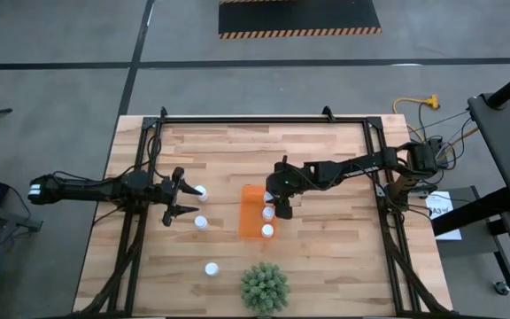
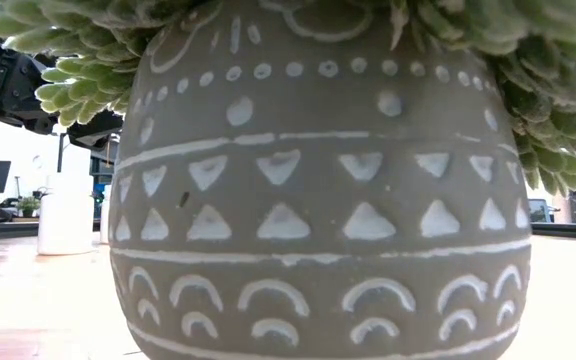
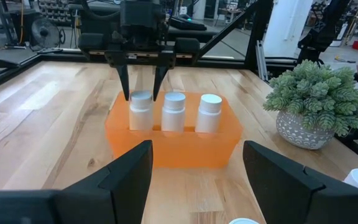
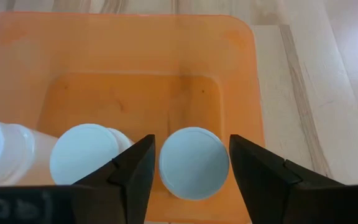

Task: Pick and place pill bottles into a basket
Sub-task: Put the white pill bottle into the orange bin

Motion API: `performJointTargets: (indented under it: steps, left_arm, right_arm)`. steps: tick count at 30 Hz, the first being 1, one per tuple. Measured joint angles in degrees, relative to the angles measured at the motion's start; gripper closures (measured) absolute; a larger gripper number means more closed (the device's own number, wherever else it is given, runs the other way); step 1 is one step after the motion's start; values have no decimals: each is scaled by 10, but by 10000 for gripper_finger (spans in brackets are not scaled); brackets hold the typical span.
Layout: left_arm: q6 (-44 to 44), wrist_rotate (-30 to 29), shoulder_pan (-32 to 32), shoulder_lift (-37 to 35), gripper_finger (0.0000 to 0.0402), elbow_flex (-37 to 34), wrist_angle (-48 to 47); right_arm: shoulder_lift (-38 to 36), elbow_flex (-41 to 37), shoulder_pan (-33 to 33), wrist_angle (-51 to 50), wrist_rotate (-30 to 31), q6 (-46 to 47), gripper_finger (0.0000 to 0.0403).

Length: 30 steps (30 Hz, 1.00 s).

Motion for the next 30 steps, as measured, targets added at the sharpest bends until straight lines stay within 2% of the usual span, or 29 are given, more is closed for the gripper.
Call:
performJointTargets:
  steps: [8,30]
  left_arm:
    - [0,0,0,0,168,0,0]
    - [0,0,0,0,168,0,0]
  right_arm:
    - [-2,13,0,-7,0,-1,208]
    - [-2,140,0,-13,1,19,209]
